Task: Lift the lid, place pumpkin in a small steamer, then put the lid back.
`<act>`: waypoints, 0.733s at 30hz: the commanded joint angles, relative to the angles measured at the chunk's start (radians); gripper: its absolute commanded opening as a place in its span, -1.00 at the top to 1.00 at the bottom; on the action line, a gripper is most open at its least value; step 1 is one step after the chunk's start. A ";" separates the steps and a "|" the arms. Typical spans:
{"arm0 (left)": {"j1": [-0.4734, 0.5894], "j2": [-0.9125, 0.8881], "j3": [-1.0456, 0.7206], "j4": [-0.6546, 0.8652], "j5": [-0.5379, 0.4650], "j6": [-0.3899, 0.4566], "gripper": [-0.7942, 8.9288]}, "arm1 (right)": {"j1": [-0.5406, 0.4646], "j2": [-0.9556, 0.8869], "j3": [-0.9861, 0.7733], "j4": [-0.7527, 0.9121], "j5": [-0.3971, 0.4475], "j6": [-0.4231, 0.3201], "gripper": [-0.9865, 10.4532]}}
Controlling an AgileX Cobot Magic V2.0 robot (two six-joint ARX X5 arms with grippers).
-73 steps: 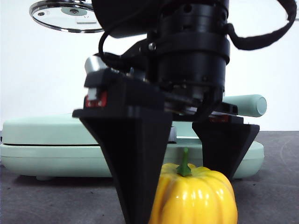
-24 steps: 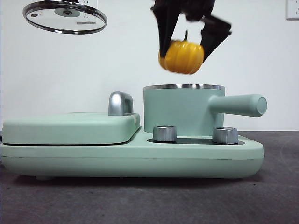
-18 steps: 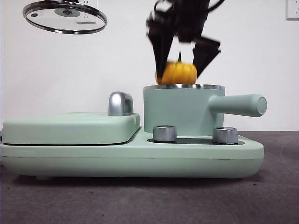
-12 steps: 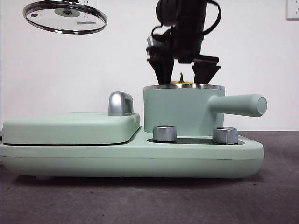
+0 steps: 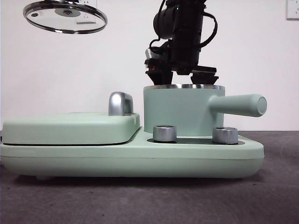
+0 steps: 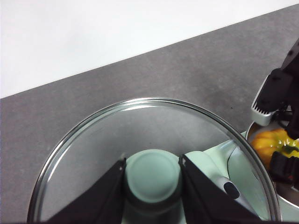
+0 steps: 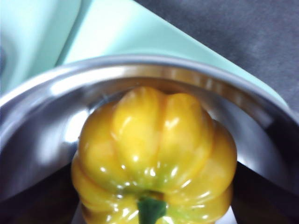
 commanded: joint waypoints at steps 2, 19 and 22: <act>-0.002 0.011 0.026 0.036 0.002 -0.004 0.72 | 0.008 0.026 0.003 -0.075 0.000 -0.005 0.27; -0.002 0.014 0.026 0.042 0.002 -0.005 0.72 | 0.012 0.026 -0.064 -0.075 0.004 0.008 0.09; -0.002 0.014 0.026 0.042 0.002 -0.005 0.72 | 0.012 0.026 -0.062 -0.075 0.008 0.010 -0.04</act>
